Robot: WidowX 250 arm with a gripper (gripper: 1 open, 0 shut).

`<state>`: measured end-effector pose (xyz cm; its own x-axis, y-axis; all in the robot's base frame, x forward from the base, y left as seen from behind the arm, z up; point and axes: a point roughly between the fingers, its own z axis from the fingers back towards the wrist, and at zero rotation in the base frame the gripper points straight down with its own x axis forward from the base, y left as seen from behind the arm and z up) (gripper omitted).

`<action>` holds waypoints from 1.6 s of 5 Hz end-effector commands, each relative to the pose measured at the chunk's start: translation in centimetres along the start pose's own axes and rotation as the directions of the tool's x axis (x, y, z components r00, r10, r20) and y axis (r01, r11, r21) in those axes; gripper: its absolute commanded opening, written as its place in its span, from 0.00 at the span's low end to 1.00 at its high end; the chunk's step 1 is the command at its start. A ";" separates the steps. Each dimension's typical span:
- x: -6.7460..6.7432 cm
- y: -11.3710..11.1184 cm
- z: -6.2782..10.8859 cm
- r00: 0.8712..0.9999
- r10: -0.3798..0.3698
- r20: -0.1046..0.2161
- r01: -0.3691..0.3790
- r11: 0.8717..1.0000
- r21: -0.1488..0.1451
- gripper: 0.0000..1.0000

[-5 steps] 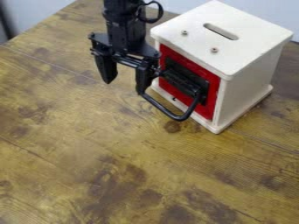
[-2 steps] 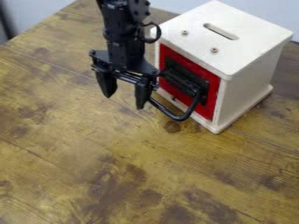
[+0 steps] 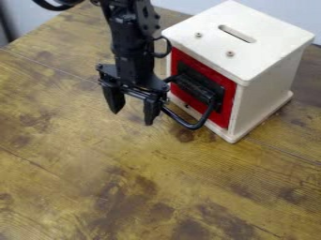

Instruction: Close the drawer

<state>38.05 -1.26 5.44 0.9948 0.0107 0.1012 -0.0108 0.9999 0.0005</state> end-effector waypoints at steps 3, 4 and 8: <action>1.3 -0.9 1.0 0.998 -0.036 0.051 0.037 0.999 -0.007 1.00; 1.5 -1.1 1.0 0.997 -0.045 0.068 0.045 0.999 -0.008 1.00; 2.7 -2.0 1.3 0.991 -0.075 0.106 0.077 0.997 -0.014 1.00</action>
<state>38.37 -1.37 4.03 0.9958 -0.0261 0.0873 0.0260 0.9997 0.0016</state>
